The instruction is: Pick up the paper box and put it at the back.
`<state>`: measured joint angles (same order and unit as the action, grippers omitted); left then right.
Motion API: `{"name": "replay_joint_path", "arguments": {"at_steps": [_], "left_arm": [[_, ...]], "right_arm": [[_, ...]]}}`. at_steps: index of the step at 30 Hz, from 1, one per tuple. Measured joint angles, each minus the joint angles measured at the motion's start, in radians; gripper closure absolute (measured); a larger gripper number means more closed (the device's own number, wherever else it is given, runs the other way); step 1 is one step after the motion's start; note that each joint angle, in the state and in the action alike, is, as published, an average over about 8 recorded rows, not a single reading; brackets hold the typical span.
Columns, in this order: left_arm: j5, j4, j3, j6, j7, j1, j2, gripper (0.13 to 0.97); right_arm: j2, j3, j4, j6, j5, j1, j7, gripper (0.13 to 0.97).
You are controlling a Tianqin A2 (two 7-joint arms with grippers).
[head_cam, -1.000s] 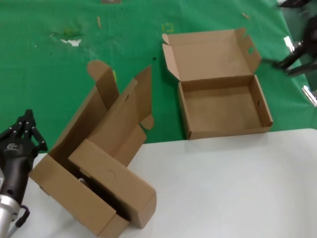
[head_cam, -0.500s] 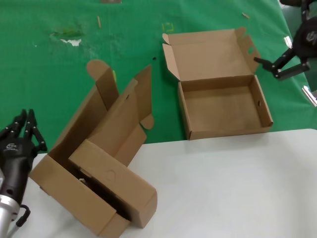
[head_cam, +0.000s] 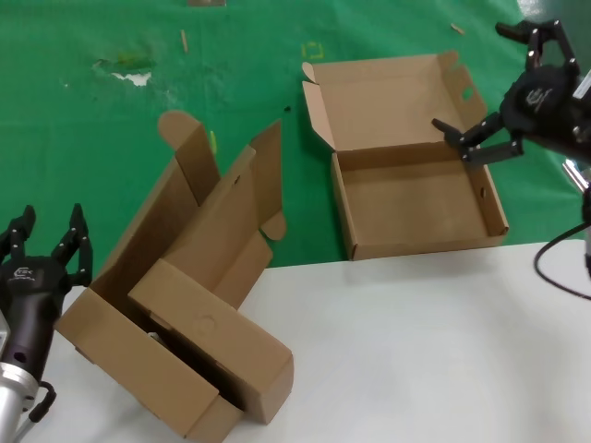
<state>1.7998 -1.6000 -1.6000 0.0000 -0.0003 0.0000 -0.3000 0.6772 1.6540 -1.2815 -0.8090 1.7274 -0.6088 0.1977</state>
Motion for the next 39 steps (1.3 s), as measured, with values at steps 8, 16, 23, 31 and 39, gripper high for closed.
{"name": "replay_joint_path", "arguments": {"at_steps": [8, 16, 23, 31, 39], "left_arm": [[0.0, 0.0, 0.0, 0.0, 0.0, 0.0, 0.0, 0.701], [0.0, 0.0, 0.0, 0.0, 0.0, 0.0, 0.0, 0.678], [0.0, 0.0, 0.0, 0.0, 0.001, 0.0, 0.0, 0.609], [0.0, 0.0, 0.0, 0.0, 0.0, 0.0, 0.0, 0.481], [0.0, 0.0, 0.0, 0.0, 0.0, 0.0, 0.0, 0.333]], "right_arm": [[-0.059, -0.008, -0.05, 0.126, 0.011, 0.095, -0.031, 0.129], [-0.118, -0.017, -0.1, 0.254, 0.023, 0.191, -0.062, 0.129], [-0.17, -0.024, -0.143, 0.364, 0.033, 0.274, -0.089, 0.129], [-0.228, -0.033, -0.193, 0.49, 0.044, 0.369, -0.12, 0.129], [-0.287, -0.041, -0.243, 0.616, 0.055, 0.464, -0.151, 0.129]]}}
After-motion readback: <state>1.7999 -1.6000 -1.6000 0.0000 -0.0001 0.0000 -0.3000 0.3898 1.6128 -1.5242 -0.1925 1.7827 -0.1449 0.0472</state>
